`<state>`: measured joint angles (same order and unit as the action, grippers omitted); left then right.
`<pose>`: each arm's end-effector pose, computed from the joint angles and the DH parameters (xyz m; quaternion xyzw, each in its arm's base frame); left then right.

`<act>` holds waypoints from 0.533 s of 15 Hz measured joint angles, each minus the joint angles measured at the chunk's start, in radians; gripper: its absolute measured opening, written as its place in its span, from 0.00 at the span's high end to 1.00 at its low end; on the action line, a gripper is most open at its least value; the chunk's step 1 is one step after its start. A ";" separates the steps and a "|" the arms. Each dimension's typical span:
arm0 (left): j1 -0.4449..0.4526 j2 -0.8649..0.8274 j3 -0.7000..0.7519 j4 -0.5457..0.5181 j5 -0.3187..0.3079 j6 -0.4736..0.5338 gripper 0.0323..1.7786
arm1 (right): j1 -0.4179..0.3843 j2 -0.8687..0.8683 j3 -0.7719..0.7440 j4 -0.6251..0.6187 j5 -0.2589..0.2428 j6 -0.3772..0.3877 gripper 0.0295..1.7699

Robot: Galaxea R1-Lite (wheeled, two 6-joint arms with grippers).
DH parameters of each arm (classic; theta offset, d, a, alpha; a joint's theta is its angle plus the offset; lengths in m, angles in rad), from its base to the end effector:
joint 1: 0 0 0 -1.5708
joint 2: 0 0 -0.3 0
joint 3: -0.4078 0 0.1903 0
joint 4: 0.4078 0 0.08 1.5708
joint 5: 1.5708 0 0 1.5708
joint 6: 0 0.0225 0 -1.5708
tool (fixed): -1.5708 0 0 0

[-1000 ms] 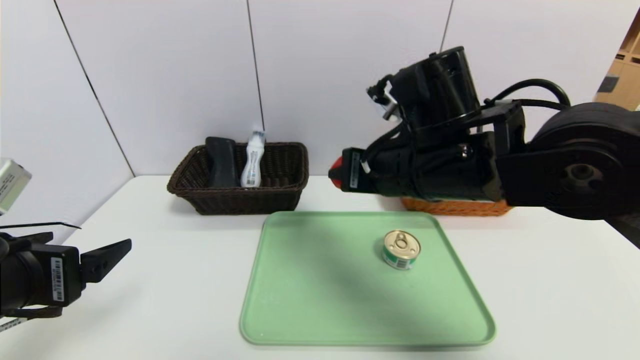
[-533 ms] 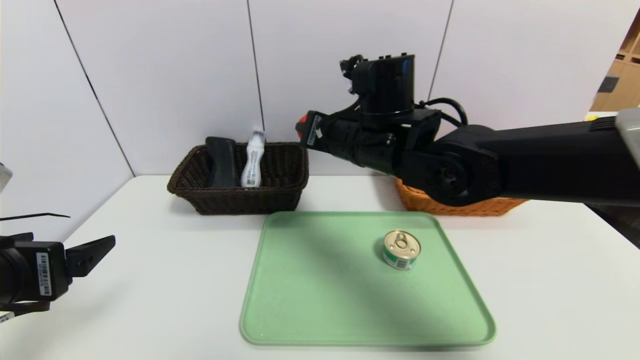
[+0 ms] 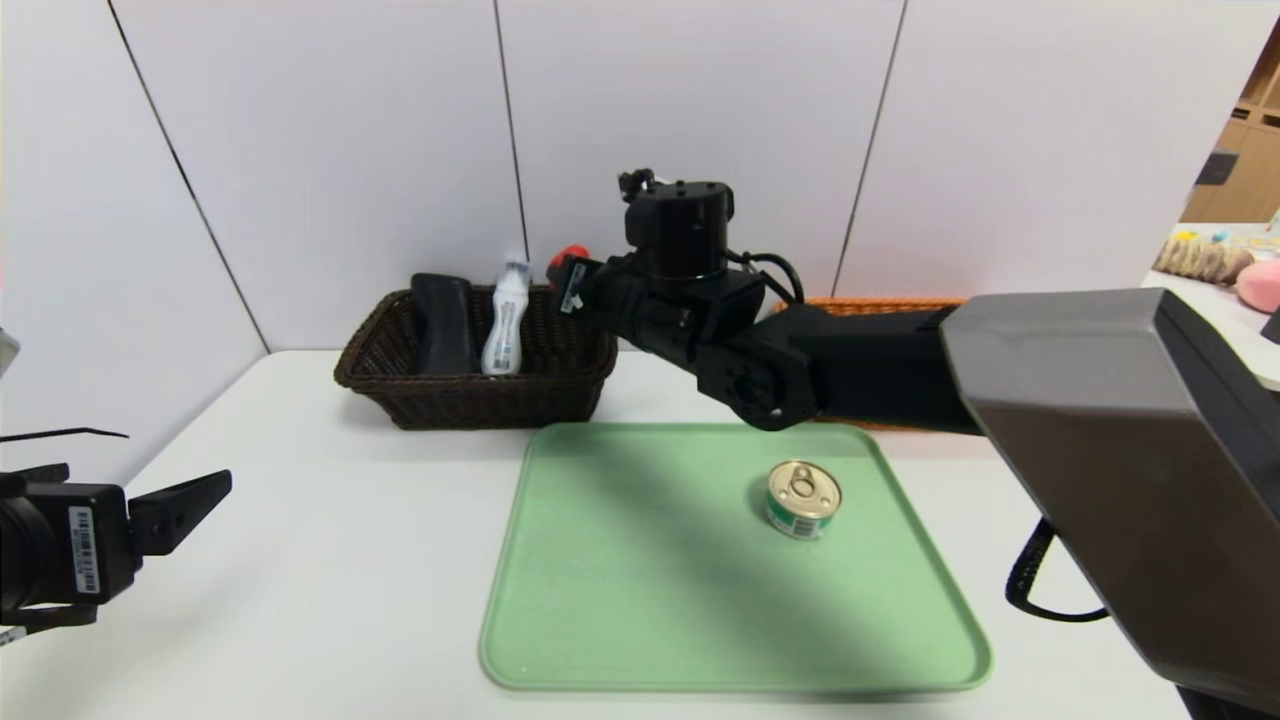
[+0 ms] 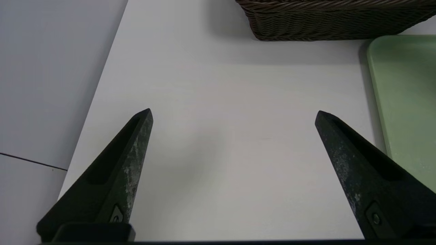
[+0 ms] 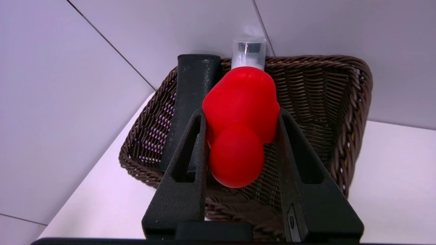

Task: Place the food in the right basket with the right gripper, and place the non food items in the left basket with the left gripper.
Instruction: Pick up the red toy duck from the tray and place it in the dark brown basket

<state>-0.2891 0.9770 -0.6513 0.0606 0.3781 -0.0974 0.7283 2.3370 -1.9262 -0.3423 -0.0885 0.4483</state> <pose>0.1129 -0.0249 0.2262 0.0151 0.1790 0.0524 0.9823 0.3748 0.3316 0.2086 0.1976 0.1005 0.2994 0.9280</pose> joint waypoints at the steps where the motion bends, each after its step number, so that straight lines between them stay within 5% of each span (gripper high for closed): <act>1: -0.005 0.001 0.002 0.001 -0.001 0.000 0.05 | 0.003 0.026 -0.013 -0.019 0.019 0.000 0.68; 8: -0.013 -0.001 0.017 0.002 -0.019 -0.003 0.05 | 0.011 0.113 -0.028 -0.100 0.038 -0.001 0.69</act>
<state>-0.3021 0.9755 -0.6340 0.0623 0.3587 -0.1004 0.7398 2.4496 -1.9545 -0.4421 -0.0509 0.4472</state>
